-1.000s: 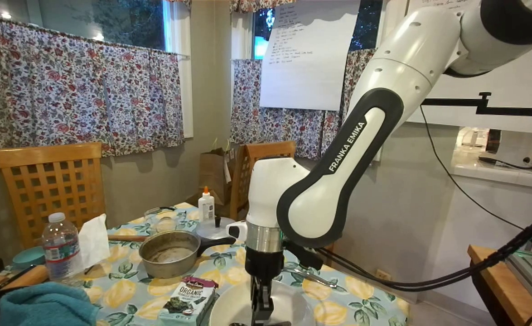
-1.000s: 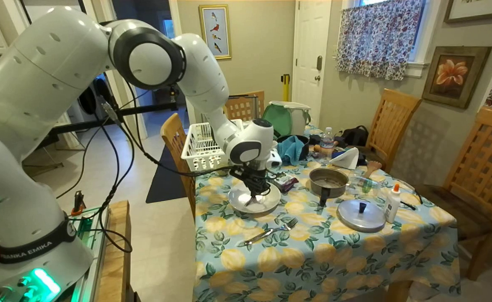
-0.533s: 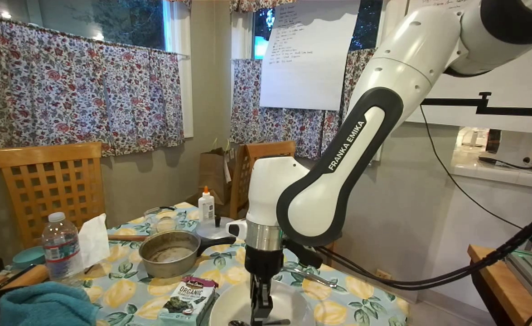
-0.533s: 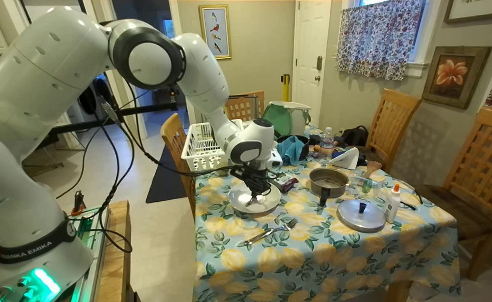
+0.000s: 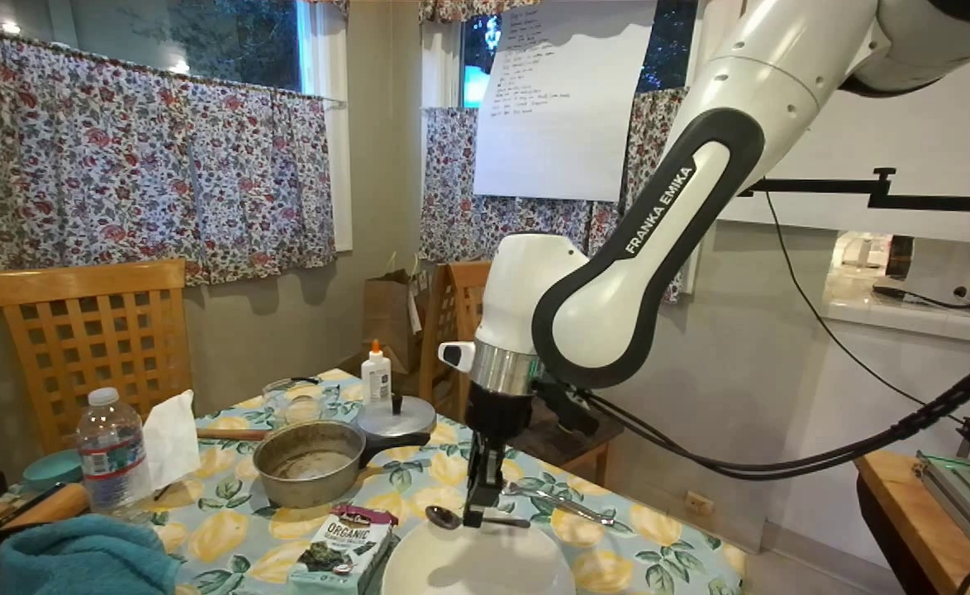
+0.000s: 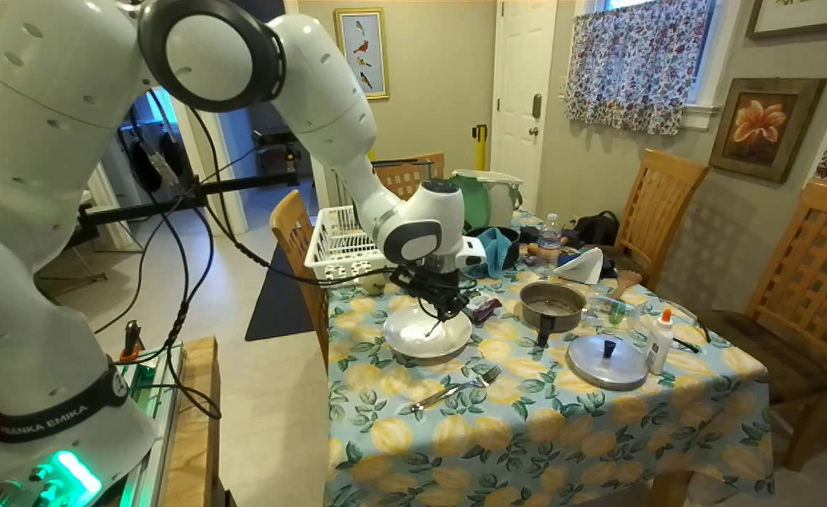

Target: Remove the silver fork and spoon from the white plate then put the silver pot on the plate.

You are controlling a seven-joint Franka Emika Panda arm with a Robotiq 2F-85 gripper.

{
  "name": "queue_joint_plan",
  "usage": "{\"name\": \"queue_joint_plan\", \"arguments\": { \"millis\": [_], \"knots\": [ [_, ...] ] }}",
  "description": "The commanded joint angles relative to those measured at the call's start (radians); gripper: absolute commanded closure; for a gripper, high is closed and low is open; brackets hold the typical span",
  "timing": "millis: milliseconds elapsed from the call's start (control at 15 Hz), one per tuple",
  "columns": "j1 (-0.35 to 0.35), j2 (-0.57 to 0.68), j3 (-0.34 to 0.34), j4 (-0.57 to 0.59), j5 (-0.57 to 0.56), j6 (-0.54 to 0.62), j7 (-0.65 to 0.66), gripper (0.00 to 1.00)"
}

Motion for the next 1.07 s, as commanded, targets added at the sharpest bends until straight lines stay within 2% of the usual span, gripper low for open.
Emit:
{"name": "queue_joint_plan", "arguments": {
  "millis": [0, 400, 600, 1000],
  "knots": [
    [-0.032, -0.11, -0.01, -0.15, 0.035, 0.053, 0.056, 0.98],
    [-0.056, -0.12, -0.063, -0.212, 0.044, 0.13, 0.124, 0.98],
    [-0.051, -0.097, -0.095, -0.193, 0.033, 0.146, 0.147, 0.98],
    [-0.054, -0.052, -0.104, -0.158, 0.034, 0.135, 0.16, 0.98]
  ]
}}
